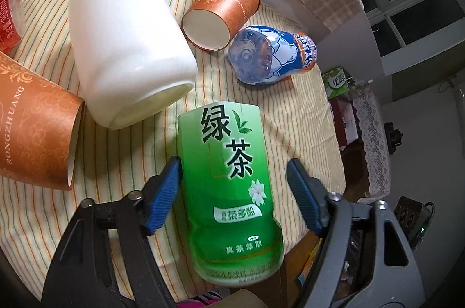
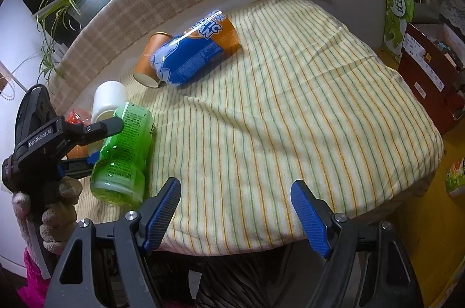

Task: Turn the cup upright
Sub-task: 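Rotate the held green bottle cap-up with the left gripper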

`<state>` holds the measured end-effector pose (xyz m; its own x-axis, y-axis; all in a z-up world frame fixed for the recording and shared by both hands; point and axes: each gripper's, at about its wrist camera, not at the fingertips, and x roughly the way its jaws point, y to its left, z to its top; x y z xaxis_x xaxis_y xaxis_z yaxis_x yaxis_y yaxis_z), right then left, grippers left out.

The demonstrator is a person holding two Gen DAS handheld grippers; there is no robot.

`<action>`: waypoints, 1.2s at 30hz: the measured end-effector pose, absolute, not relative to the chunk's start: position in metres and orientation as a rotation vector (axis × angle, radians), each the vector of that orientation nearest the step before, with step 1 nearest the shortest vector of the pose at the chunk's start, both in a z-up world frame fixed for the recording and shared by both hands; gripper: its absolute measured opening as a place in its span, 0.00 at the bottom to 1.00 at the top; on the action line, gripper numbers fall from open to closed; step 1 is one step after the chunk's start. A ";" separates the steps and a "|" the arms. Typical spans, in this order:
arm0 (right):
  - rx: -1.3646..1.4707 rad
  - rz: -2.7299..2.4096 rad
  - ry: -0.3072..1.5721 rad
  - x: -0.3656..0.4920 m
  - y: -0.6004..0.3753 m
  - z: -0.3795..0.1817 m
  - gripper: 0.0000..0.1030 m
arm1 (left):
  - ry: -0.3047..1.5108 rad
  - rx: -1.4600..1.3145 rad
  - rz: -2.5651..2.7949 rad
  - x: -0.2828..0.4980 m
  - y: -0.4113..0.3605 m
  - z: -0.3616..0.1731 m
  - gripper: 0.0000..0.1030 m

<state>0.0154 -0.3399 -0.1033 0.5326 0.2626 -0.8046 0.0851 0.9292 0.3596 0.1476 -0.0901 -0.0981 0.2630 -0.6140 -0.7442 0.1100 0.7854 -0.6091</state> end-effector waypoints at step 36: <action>0.409 0.100 1.003 0.013 -0.337 -0.099 0.78 | 0.859 -0.185 -0.381 0.108 -0.091 -0.045 0.57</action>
